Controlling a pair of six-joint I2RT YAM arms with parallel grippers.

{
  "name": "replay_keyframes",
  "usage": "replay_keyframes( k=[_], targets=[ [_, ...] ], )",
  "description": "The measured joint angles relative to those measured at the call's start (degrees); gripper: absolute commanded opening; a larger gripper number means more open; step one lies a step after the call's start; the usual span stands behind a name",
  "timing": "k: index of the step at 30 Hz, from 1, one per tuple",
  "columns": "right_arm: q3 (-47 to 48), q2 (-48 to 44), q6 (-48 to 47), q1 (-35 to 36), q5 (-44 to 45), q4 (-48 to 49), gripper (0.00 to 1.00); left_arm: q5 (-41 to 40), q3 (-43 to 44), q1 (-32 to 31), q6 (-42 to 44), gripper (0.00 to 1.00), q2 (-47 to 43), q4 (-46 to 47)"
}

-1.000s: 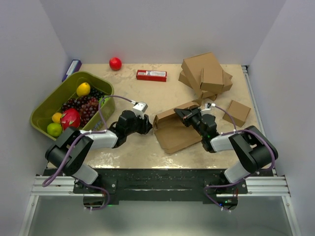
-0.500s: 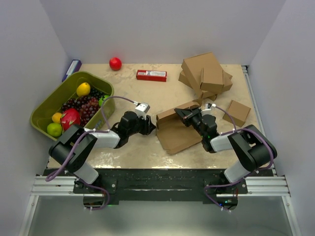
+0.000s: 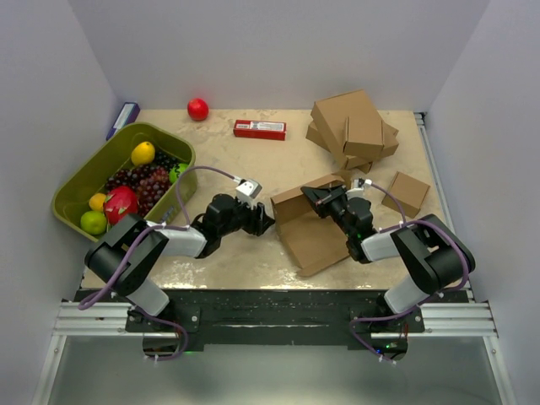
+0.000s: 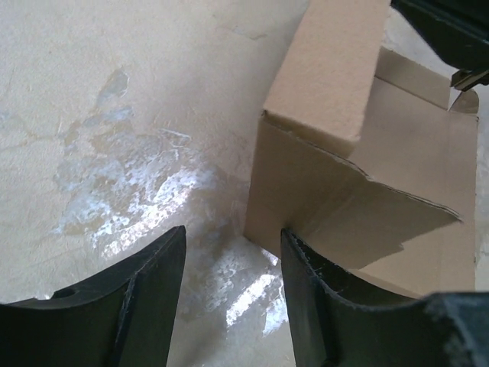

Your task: Fold the paper box

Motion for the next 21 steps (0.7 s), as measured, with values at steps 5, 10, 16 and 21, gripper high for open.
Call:
replay_keyframes(
  k=[5,10,16,21],
  targets=[
    [-0.15,0.00,0.00,0.00,0.04,-0.28,0.00,1.57,0.00,-0.22,1.07,0.61,-0.02,1.70],
    [-0.22,0.02,0.00,-0.02,0.20,-0.44,0.00,2.49,0.00,-0.48,1.38,0.63,0.00,3.34],
    [-0.26,0.00,0.00,-0.11,0.39,-0.72,0.00,3.96,-0.02,-0.50,0.42,0.67,1.38,6.88],
    [-0.37,0.02,0.00,-0.44,0.72,-0.81,0.00,4.94,-0.02,-0.50,-1.73,0.70,4.37,11.26]
  ],
)
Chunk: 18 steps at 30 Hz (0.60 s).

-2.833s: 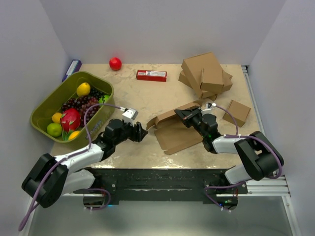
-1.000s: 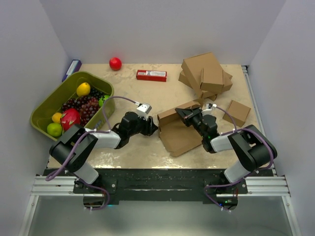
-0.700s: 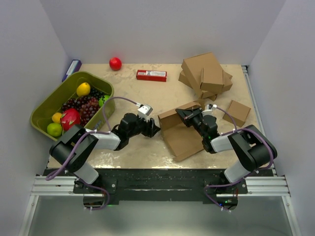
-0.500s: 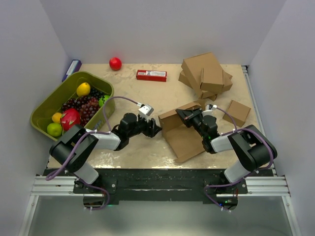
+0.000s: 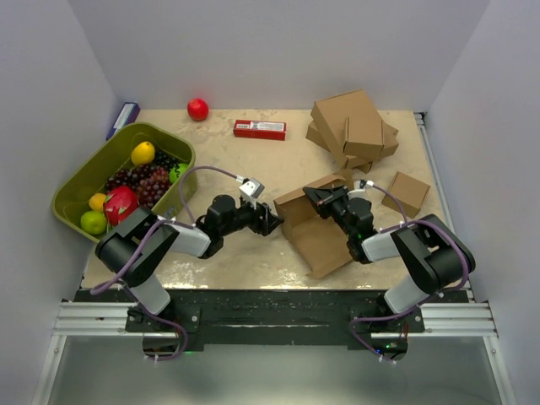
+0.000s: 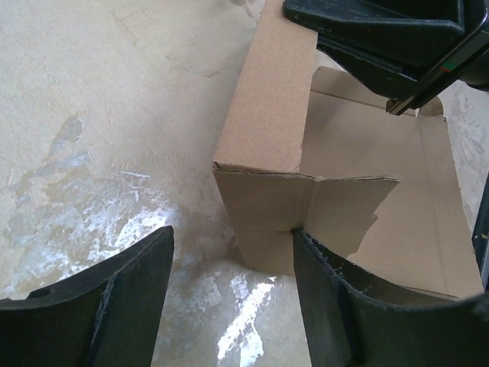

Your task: Fold the paper box

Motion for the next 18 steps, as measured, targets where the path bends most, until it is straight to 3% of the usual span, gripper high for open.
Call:
replay_keyframes(
  k=[18],
  targets=[
    [-0.31,0.00,0.00,0.00,0.70,-0.33,0.00,4.28,-1.11,-0.42,-4.94,0.81,4.00,10.95]
  ],
)
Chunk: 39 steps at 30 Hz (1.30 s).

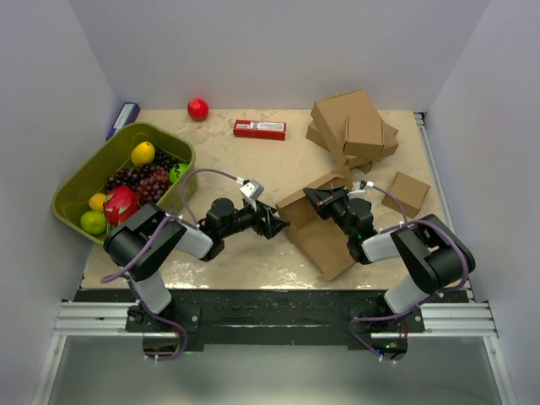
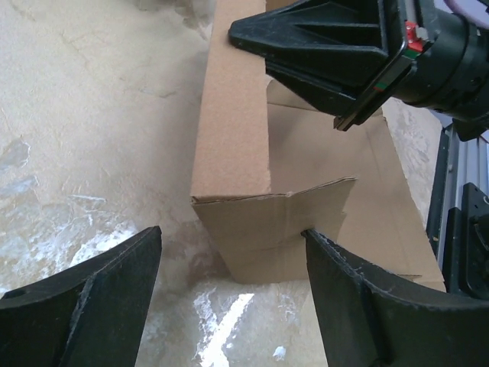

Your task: Fold the paper box

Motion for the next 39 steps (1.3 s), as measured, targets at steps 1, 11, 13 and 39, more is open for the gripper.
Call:
replay_keyframes(
  k=[1,11,13,39],
  targets=[
    [0.00,0.00,-0.02,0.00,-0.02,0.00,0.00,0.09,-0.04,-0.02,-0.07,0.81,0.00,0.42],
    [0.00,0.11,0.00,0.00,-0.02,0.04,0.00,-2.58,-0.09,-0.87,-1.14,0.81,-0.02,0.17],
    [0.00,0.11,0.00,0.00,-0.02,0.04,0.00,-3.87,0.26,-1.38,-1.33,0.81,-0.02,-0.52],
    [-0.02,0.28,0.02,0.20,-0.22,-0.02,0.00,-19.82,8.55,-7.82,-3.08,0.48,0.00,-15.56]
  ],
)
